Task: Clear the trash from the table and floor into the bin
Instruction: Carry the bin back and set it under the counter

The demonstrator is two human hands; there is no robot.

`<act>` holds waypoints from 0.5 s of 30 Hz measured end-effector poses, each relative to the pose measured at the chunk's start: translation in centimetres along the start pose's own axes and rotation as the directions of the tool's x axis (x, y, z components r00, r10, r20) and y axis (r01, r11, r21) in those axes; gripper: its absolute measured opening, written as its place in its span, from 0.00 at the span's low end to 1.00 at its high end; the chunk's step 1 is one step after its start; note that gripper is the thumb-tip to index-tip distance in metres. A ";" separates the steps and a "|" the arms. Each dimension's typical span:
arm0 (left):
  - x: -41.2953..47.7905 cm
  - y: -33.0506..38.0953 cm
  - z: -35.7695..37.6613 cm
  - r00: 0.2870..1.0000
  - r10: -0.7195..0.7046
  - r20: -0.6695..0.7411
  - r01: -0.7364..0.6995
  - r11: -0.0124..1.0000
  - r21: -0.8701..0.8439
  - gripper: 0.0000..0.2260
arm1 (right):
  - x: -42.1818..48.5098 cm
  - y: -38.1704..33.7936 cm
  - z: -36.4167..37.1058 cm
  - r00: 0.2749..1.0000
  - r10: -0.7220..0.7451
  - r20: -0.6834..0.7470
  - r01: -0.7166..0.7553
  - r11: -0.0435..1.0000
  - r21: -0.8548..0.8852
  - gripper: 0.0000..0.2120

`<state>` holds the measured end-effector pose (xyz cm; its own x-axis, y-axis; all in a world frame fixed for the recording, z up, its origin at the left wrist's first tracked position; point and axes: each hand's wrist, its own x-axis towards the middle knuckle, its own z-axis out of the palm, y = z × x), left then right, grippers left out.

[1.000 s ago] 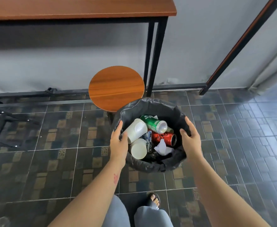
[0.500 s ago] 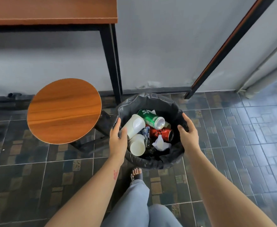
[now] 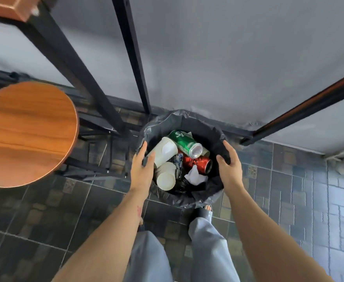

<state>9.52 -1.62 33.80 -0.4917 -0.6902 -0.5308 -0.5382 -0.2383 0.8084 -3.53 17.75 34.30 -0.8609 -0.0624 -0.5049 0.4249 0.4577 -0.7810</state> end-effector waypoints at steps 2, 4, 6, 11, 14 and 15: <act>1.4 -0.7 2.7 0.997 -0.036 -0.067 0.033 0.999 -0.042 0.20 | 3.1 0.4 -0.6 0.999 -0.007 0.040 0.008 1.000 -0.028 0.22; 2.9 -1.5 5.1 0.991 -0.067 -0.113 0.057 0.994 -0.089 0.19 | 6.1 1.0 -0.8 0.997 -0.009 0.074 0.013 0.999 -0.050 0.23; 4.6 -2.6 7.1 0.985 -0.081 -0.155 0.066 0.993 -0.102 0.19 | 9.0 1.6 -0.4 0.995 -0.018 0.102 0.024 0.998 -0.061 0.23; 10.3 -7.1 11.1 0.971 -0.084 -0.222 0.058 0.991 -0.122 0.18 | 16.1 5.3 1.9 0.990 -0.032 0.134 0.040 0.998 -0.058 0.23; 13.8 -10.6 13.0 0.966 -0.082 -0.247 0.049 0.989 -0.137 0.18 | 19.9 8.4 4.0 0.988 -0.048 0.146 0.058 0.996 -0.063 0.23; 14.9 -11.8 13.6 0.965 -0.079 -0.250 0.043 0.988 -0.146 0.18 | 21.2 9.4 4.7 0.988 -0.051 0.145 0.061 0.996 -0.067 0.23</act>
<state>-0.72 0.20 12.90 -0.2605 -0.8183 -0.5124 -0.4536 -0.3648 0.8131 -16.44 16.56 14.50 -0.8320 -0.2134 -0.5121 0.3517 0.5110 -0.7844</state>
